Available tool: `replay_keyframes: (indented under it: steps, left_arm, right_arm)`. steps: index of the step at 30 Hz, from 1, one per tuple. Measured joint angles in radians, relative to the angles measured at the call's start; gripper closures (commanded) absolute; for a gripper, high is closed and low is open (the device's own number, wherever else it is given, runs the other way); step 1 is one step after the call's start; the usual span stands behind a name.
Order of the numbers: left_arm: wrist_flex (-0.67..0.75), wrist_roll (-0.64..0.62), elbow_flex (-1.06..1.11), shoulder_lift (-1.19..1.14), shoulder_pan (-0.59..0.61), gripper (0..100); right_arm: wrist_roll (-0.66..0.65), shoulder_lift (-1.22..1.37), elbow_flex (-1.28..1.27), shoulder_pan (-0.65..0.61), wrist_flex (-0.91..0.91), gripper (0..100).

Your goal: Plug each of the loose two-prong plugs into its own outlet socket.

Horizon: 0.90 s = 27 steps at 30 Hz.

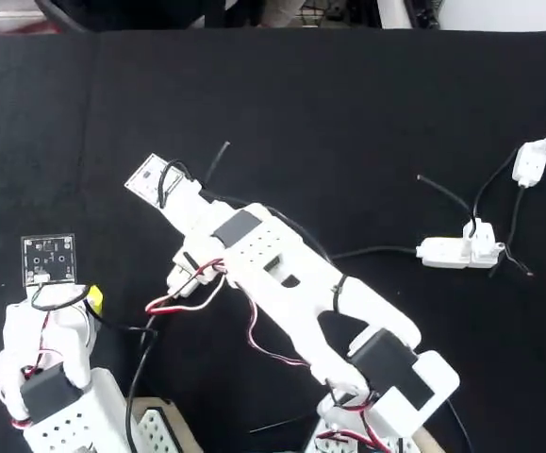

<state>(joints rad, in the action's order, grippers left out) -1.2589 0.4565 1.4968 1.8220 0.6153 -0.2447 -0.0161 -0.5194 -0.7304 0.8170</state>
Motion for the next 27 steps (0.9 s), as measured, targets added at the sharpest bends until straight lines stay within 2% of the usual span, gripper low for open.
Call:
replay_keyframes:
  steps: [16,18,22,24,27]
  left_arm:
    - [0.0,0.0,0.002,0.0,0.0,74]
    - [0.0,0.0,0.002,0.0,0.0,74]
    - [0.0,0.0,0.002,0.0,0.0,74]
    - [0.011,0.0,0.002,0.0,0.0,74]
    - [0.017,0.0,0.011,0.0,0.0,74]
  right_arm:
    - [0.002,0.087,-0.02,-0.014,-0.055,97.6]
    - [0.002,0.087,-0.02,-0.014,-0.055,90.1]
    - [0.002,0.101,-0.009,-0.026,-0.02,64.1]
    - [0.002,0.107,0.006,-0.029,0.008,54.4]
    - [0.002,0.118,0.028,-0.029,0.044,53.8]
